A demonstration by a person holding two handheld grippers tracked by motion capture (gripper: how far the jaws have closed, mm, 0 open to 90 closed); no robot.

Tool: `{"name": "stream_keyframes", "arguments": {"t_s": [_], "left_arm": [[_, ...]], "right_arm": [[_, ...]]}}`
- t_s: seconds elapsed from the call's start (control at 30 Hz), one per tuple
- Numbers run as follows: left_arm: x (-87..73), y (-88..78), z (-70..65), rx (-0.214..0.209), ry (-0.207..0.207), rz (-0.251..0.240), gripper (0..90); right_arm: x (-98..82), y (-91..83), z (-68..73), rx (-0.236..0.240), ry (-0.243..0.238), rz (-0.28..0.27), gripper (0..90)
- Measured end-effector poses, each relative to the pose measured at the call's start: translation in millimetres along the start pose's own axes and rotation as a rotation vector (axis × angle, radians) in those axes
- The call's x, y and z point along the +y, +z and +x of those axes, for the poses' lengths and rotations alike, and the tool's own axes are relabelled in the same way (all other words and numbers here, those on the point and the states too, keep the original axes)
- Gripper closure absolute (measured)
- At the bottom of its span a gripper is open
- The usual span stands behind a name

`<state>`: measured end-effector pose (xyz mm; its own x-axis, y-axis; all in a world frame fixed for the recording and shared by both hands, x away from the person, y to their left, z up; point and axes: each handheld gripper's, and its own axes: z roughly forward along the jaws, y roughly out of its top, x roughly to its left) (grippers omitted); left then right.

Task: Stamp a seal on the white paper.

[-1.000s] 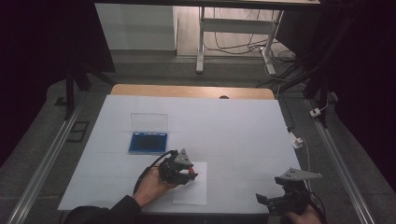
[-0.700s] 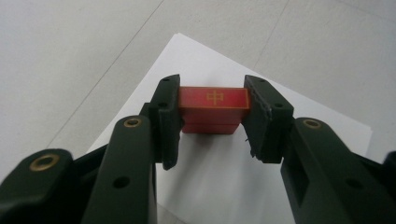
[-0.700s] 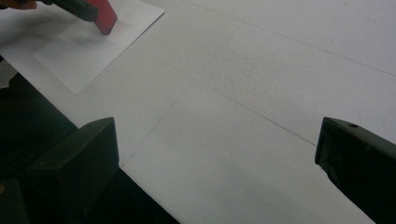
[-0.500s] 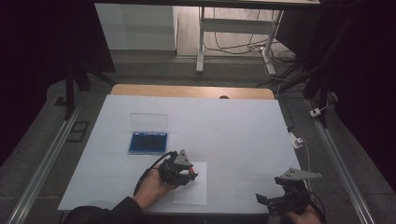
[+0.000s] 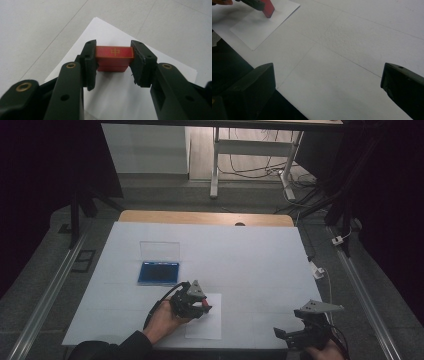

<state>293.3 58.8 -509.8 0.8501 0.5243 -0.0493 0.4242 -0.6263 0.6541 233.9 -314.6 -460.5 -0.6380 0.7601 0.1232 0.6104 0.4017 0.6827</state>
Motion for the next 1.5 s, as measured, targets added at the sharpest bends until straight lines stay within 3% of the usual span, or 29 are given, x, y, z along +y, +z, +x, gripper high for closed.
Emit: {"name": "stream_keyframes", "arguments": {"t_s": [0.33, 0.57, 0.7, 1.0, 1.17, 1.27, 1.5], "left_arm": [[2.0, 0.0, -8.8, 0.055, 0.043, 0.02, 59.1], [0.3, 0.1, -2.5, 0.014, -0.001, 0.005, 59.0], [0.0, 0.1, -4.9, 0.03, 0.012, 0.004, 59.0], [5.1, -1.9, -1.8, 0.004, 0.003, 0.029, 58.6], [9.2, -9.7, -2.0, -0.01, 0.025, -0.024, 58.5], [10.5, -15.8, 0.2, -0.015, 0.011, -0.055, 58.5], [10.4, -22.0, 5.0, -0.016, -0.001, -0.06, 58.5]], "right_arm": [[0.1, 0.4, 0.3, 0.001, 0.001, 0.001, 0.0], [0.0, 0.6, 0.4, 0.001, 0.001, 0.001, 0.0], [0.0, 0.6, 0.4, 0.001, 0.0, 0.001, 0.0], [0.0, 0.3, 0.1, 0.002, -0.001, 0.004, 0.0], [-0.1, 0.1, 0.0, 0.003, -0.001, 0.004, 0.0], [-0.1, 0.2, 0.0, 0.002, -0.001, 0.004, 0.0], [0.0, 0.3, 0.2, 0.004, -0.001, 0.001, 0.0]]}}
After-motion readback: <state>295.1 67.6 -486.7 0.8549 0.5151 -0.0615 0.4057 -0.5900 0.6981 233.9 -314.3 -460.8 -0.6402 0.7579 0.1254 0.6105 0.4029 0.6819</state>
